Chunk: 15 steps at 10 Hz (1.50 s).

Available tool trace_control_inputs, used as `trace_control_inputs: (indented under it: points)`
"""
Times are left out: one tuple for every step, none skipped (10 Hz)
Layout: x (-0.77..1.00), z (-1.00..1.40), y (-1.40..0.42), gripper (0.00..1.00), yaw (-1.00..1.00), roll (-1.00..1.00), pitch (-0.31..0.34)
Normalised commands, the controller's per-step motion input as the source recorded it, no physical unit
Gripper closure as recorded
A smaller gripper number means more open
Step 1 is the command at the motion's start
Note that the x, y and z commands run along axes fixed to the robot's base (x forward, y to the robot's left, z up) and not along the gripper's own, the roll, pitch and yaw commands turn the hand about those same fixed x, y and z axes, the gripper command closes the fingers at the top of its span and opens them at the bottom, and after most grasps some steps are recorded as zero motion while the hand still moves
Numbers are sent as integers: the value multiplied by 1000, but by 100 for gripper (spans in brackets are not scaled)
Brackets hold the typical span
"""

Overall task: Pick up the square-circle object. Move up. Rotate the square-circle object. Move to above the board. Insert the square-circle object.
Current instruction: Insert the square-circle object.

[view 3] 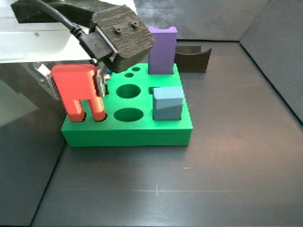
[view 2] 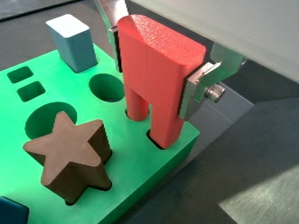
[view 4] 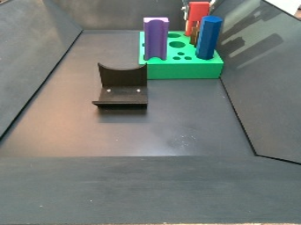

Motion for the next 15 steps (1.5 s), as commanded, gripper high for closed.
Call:
trace_control_inputs:
  points:
    - [69, -774, 0, 100, -560, 107, -110]
    - [0, -711, 80, 100, -546, 93, -69]
    - [-203, -757, 120, 100, -51, 73, -209]
    - [-271, -729, 23, 100, 189, 3, -273]
    - [-171, -686, 0, 100, 309, 0, -269]
    - [51, -746, -89, 100, 334, 0, -226]
    - [217, -777, -77, 100, 197, 23, -189]
    - [257, -791, -74, 100, 91, 36, -147]
    - [220, -786, -106, 100, 51, 33, -144]
    - [303, -757, -114, 100, 34, 89, -100]
    - [260, -640, -9, 100, 0, 210, -11]
    - [154, -500, 0, 100, 0, 343, 9]
    - [0, -509, 63, 100, 0, 391, 17]
    - [0, -454, 66, 100, 0, 389, 61]
    - [-20, -580, 0, 100, -29, 304, 67]
